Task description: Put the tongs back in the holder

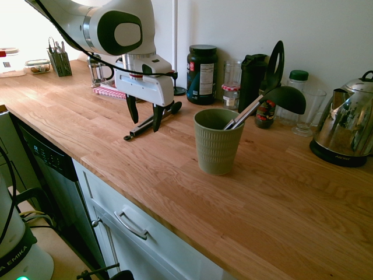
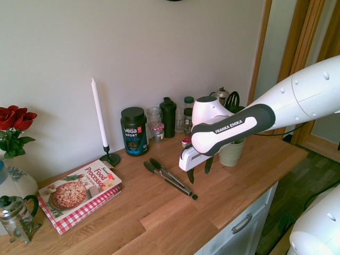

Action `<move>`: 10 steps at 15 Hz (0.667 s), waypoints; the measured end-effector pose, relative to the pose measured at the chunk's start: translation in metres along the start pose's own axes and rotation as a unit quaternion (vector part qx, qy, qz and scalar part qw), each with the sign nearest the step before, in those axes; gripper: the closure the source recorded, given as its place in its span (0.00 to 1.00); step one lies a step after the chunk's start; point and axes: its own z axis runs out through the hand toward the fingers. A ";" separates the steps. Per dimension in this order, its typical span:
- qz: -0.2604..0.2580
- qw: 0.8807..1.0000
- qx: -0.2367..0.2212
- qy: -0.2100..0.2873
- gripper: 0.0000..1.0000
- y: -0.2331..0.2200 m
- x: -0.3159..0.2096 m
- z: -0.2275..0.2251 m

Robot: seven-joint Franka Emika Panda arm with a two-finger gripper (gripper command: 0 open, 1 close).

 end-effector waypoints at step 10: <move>-0.076 0.996 0.034 0.039 0.00 -0.105 0.007 -0.047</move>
